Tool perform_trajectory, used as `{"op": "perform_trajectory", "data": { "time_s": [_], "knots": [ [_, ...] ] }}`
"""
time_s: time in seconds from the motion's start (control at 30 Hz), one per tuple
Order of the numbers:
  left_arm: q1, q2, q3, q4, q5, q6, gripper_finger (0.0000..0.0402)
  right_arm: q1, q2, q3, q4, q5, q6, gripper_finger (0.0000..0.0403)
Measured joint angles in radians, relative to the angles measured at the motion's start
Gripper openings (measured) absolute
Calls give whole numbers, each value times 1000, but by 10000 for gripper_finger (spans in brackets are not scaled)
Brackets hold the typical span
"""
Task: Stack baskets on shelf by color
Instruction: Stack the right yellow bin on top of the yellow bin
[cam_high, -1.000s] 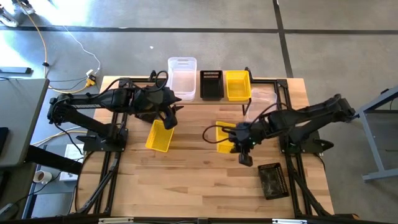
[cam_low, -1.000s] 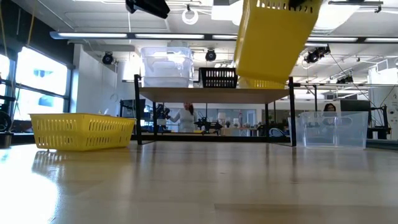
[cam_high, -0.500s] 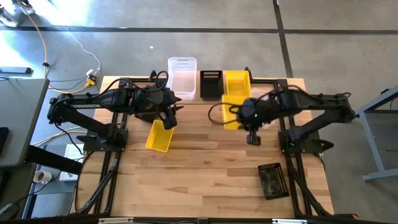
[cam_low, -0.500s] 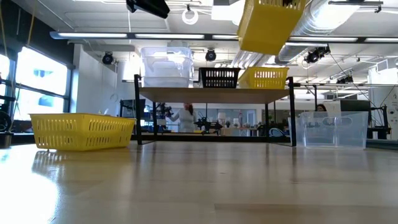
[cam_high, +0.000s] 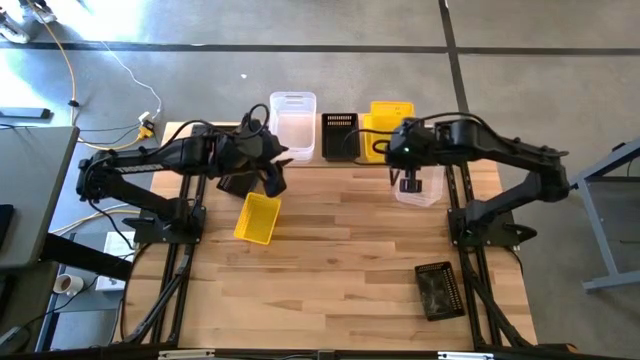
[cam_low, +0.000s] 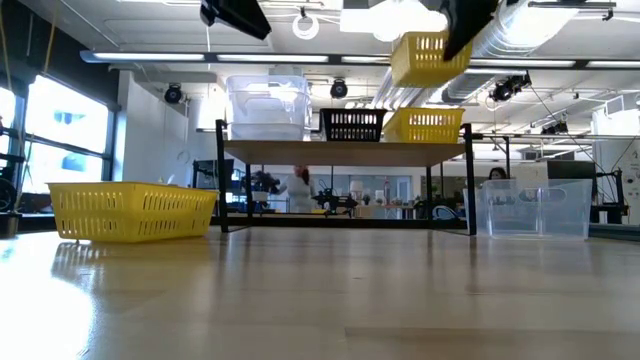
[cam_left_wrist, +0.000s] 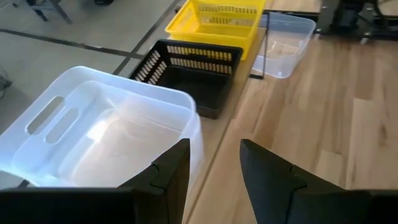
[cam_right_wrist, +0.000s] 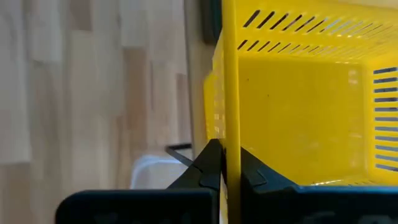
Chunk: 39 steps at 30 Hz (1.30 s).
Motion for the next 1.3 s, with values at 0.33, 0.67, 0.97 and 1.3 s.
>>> {"op": "perform_trajectory", "data": {
  "time_s": [0.33, 0.67, 0.97, 1.3],
  "knots": [
    [63, 0, 0, 0, 10, 0, 130, -102, -6, -102, 146, -99, -134, 0],
    [84, 0, 0, 0, 11, 0, 130, -217, -5, -102, 157, -218, -201, 0],
    [88, 0, 0, 0, 11, 0, 130, -251, 5, -147, 172, -242, -212, 0],
    [107, 0, 0, 0, 12, -1, 130, -258, 6, -153, 205, -253, -237, 0]
  ]
}}
